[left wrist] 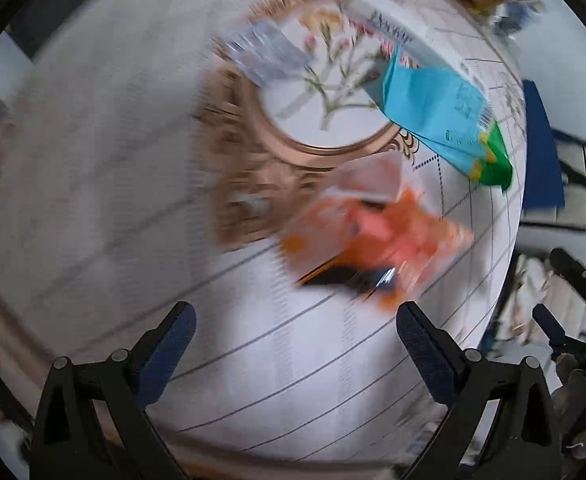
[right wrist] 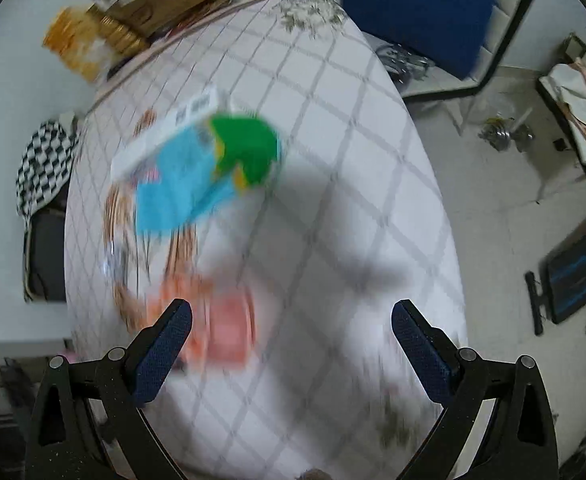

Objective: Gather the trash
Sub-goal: 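Raise both tools back over the table toward the remaining items, then grasp the orange snack bag with the left tool while the right tool grasps the green-blue bag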

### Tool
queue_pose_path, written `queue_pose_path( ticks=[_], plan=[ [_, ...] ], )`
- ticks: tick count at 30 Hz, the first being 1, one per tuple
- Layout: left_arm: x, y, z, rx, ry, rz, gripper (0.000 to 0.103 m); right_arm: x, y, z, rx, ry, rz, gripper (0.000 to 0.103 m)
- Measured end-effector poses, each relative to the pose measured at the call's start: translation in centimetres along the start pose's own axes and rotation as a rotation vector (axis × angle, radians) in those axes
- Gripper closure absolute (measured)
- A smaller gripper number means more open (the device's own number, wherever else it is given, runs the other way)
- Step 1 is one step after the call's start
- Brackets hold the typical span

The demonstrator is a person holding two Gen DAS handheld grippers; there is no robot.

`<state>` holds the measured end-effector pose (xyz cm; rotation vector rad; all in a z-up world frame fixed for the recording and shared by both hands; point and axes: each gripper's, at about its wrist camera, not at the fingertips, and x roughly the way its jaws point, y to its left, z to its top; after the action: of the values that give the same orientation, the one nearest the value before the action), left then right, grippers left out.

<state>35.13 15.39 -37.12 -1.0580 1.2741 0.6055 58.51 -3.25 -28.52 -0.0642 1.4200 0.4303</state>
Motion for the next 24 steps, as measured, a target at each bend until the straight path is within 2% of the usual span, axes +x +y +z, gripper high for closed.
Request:
queue_pose_path(
  ticks=[2,4,8,9,13,14,17,19,21,24],
  plan=[
    [2.4,-0.8,1.4,-0.044,0.039,0.005,0.026,1.4,0.1,3.0,0.018,0.001,0.025,0.002],
    [3.4,-1.0,2.2,-0.058,0.045,0.02,0.038,3.1,0.5,6.2,0.031,0.009,0.061,0.002],
    [2.8,-0.8,3.1,-0.034,-0.026,0.095,0.068,6.2,1.7,9.7,0.024,0.026,0.084,0.002],
    [2.5,-0.8,3.2,-0.016,-0.042,0.114,0.071,6.9,1.9,10.2,0.025,0.032,0.087,0.002],
    [1.3,-0.4,3.5,0.055,-0.108,0.196,0.078,9.8,2.9,11.6,0.02,0.076,0.098,0.002],
    [0.8,-0.3,3.5,0.072,-0.127,0.219,0.078,10.4,3.1,11.8,0.018,0.088,0.099,0.006],
    [-0.6,0.0,3.7,0.12,-0.178,0.282,0.079,12.2,3.9,11.8,0.001,0.129,0.091,0.022],
    [-1.5,0.1,3.7,0.149,-0.214,0.325,0.079,13.1,4.4,11.3,-0.013,0.152,0.083,0.039],
    [-2.4,0.2,3.8,0.171,-0.24,0.358,0.08,13.2,4.8,10.8,-0.017,0.141,0.109,0.05],
    [-3.8,0.7,3.5,0.2,-0.278,0.39,0.08,12.4,5.3,9.9,-0.035,0.106,0.102,0.057]
  ],
)
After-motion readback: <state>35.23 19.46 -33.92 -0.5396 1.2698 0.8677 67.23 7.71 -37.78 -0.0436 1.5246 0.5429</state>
